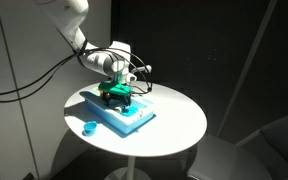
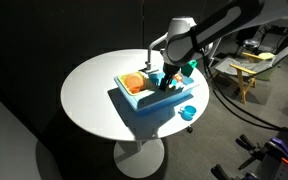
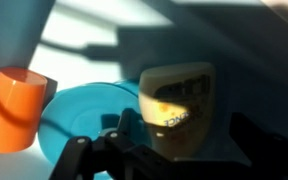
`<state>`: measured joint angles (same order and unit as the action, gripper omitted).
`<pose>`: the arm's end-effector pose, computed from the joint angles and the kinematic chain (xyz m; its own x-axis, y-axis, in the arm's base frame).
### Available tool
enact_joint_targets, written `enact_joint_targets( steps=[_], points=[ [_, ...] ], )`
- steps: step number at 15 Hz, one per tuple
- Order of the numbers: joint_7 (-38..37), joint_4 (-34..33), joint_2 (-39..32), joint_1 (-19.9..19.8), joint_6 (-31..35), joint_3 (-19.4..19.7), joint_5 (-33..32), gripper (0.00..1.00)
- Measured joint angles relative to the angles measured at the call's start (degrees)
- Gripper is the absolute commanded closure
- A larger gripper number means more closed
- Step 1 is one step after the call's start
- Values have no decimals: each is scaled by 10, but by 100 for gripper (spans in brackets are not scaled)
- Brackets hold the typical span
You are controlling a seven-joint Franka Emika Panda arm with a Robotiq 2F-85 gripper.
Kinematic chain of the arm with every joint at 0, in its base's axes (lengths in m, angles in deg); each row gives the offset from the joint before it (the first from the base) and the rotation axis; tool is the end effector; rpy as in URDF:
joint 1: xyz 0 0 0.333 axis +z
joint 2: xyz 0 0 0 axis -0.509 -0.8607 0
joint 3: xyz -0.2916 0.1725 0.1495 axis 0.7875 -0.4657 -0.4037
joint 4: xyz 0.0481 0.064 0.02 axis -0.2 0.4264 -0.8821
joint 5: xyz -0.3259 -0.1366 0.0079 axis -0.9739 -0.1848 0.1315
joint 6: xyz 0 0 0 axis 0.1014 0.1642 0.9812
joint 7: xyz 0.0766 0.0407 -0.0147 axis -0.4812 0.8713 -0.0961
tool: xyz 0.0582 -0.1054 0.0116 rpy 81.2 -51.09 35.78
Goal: Remove the bottle from the sink and put it on the dish rack
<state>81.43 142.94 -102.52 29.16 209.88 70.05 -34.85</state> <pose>0.6709 0.0294 0.2710 0.9257 0.3772 0.0284 0.3781 -0.9246 -0.0459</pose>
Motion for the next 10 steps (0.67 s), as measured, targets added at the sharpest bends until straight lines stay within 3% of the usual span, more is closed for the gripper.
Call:
enact_joint_targets(
  steps=[1,2,3,4,7,9,10],
  points=[
    [-1,0,0,0,0,0,0,0],
    [-1,0,0,0,0,0,0,7],
    [-2,0,0,0,-1,0,0,0],
    [-2,0,0,0,-1,0,0,26],
    [-2,0,3,0,-2,0,0,44],
    [-2,0,4,0,-2,0,0,62],
    [-3,0,3,0,-2,0,0,65]
  ],
)
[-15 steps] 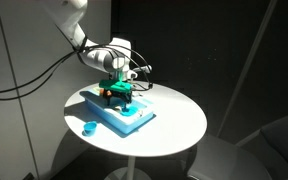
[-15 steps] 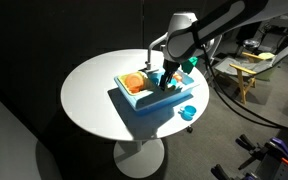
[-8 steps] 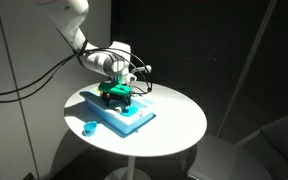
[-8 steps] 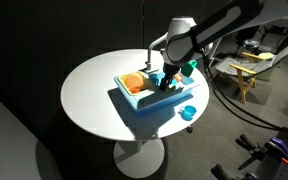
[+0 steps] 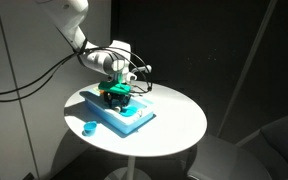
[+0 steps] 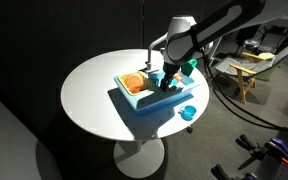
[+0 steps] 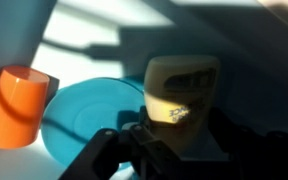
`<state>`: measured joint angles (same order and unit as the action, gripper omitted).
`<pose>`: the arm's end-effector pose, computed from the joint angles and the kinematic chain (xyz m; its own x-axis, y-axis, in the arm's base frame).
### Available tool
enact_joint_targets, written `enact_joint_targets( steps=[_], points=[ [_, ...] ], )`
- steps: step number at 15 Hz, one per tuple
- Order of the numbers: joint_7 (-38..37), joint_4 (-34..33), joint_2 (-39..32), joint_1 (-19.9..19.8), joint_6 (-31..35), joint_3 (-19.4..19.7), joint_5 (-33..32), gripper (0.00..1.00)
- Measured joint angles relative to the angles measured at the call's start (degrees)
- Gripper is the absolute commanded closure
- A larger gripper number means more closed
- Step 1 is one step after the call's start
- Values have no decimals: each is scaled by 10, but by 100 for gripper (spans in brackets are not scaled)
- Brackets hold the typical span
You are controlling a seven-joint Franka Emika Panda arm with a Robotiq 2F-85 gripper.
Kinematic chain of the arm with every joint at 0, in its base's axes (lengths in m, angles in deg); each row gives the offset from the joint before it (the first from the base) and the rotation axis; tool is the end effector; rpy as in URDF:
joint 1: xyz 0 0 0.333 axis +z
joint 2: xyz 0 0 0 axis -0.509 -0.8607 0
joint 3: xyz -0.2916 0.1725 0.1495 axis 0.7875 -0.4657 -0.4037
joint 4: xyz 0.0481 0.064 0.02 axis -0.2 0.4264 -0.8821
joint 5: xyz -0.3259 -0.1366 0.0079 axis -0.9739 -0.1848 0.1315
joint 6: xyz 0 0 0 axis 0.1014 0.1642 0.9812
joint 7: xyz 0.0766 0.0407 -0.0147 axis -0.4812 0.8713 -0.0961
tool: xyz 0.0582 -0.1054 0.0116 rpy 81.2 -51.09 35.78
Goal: Remove the bottle from the sink and put it on the dish rack
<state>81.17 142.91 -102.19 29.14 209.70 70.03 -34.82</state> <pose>0.6710 0.0293 0.2748 0.9274 0.3727 0.0312 0.3738 -0.9264 -0.0452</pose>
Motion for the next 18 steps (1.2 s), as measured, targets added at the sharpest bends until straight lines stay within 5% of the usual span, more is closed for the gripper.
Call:
enact_joint_targets(
  steps=[2,5,18],
  points=[
    [-1,-1,0,0,0,0,0,71],
    [-1,0,0,0,0,0,0,96],
    [-7,0,-1,0,-2,-1,0,95]
  ],
)
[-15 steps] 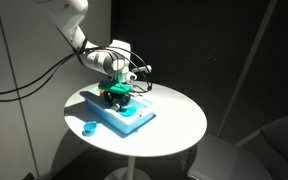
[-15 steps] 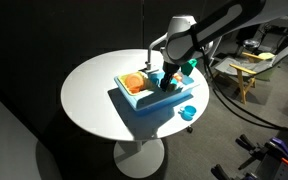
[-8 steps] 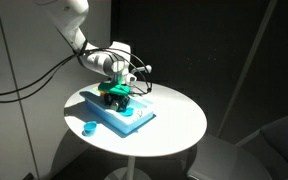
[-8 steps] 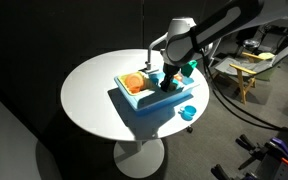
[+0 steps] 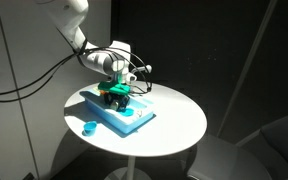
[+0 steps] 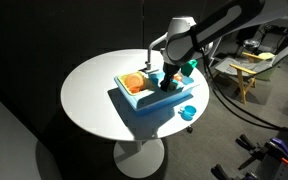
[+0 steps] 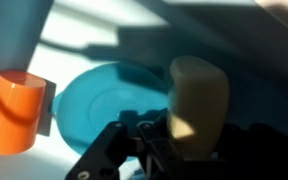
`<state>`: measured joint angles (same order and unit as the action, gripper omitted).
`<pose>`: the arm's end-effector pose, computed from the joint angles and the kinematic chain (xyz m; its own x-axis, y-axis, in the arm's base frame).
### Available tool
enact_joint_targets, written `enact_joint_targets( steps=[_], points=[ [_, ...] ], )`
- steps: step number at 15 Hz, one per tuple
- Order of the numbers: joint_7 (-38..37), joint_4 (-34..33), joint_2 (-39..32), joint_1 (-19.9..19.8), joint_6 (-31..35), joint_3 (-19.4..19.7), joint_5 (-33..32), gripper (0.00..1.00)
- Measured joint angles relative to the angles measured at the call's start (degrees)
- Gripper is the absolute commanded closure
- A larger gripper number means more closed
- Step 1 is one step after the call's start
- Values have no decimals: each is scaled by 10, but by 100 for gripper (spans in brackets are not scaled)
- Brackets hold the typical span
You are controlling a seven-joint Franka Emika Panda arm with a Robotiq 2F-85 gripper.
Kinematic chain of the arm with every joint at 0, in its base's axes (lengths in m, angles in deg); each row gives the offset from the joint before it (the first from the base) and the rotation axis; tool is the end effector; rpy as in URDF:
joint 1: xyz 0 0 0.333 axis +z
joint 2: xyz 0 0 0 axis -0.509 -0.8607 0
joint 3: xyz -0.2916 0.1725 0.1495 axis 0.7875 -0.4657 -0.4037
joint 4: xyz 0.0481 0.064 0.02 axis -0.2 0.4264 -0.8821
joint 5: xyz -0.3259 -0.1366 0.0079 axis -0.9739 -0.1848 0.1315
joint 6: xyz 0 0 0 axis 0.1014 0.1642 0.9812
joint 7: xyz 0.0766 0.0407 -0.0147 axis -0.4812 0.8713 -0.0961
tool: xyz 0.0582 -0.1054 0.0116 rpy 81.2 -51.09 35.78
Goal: Remove the bottle from the sink and put it on the dish rack
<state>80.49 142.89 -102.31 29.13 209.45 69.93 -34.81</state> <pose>0.6705 0.0302 0.2732 0.9315 0.3629 0.0254 0.3637 -0.9302 -0.0487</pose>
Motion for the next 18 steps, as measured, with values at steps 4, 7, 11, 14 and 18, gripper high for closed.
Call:
enact_joint_targets(
  steps=[4,7,11,14,18],
  points=[
    [-7,0,13,0,-20,-2,0,95],
    [-14,0,23,2,-35,-3,0,95],
    [-22,0,32,3,-51,-3,0,95],
    [-27,0,39,3,-64,-3,0,95],
    [-38,0,52,4,-86,-3,0,95]
  ],
)
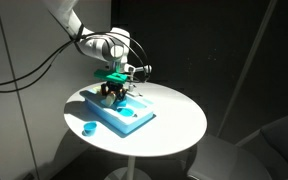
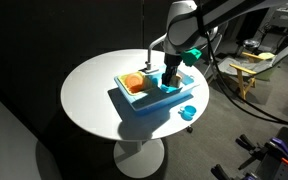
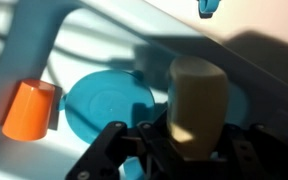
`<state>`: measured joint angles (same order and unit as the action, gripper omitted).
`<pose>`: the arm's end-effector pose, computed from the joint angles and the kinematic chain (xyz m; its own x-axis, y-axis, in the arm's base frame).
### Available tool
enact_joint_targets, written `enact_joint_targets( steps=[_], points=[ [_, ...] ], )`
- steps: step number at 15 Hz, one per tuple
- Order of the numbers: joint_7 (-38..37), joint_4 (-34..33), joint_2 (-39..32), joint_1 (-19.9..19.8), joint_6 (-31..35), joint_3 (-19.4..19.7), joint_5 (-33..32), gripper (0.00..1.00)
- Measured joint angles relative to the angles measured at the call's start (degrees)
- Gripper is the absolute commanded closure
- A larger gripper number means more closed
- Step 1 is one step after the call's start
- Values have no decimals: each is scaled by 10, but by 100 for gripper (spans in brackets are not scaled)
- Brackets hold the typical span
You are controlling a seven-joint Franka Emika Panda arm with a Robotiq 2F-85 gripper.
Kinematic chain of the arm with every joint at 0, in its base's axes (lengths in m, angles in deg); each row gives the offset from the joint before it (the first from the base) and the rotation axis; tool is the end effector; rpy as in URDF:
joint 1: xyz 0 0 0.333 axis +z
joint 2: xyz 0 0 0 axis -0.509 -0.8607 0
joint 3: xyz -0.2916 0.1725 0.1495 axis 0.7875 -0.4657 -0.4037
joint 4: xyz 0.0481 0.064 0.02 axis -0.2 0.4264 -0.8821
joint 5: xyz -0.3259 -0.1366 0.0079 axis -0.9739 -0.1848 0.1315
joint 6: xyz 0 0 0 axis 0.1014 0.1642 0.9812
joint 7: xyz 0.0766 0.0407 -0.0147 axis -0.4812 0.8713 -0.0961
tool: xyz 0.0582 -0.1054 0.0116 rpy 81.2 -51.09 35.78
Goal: Remove the bottle from the sink and put it on the dish rack
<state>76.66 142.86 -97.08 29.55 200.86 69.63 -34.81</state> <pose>0.6551 0.0379 0.3212 0.9473 0.3185 -0.0345 0.3160 -0.9467 -0.0630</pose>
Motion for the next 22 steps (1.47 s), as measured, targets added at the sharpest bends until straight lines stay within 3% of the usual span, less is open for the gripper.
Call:
enact_joint_targets(
  steps=[13,22],
  points=[
    [-19,8,50,8,-38,0,0,95],
    [-19,58,104,16,-39,0,0,95]
  ],
)
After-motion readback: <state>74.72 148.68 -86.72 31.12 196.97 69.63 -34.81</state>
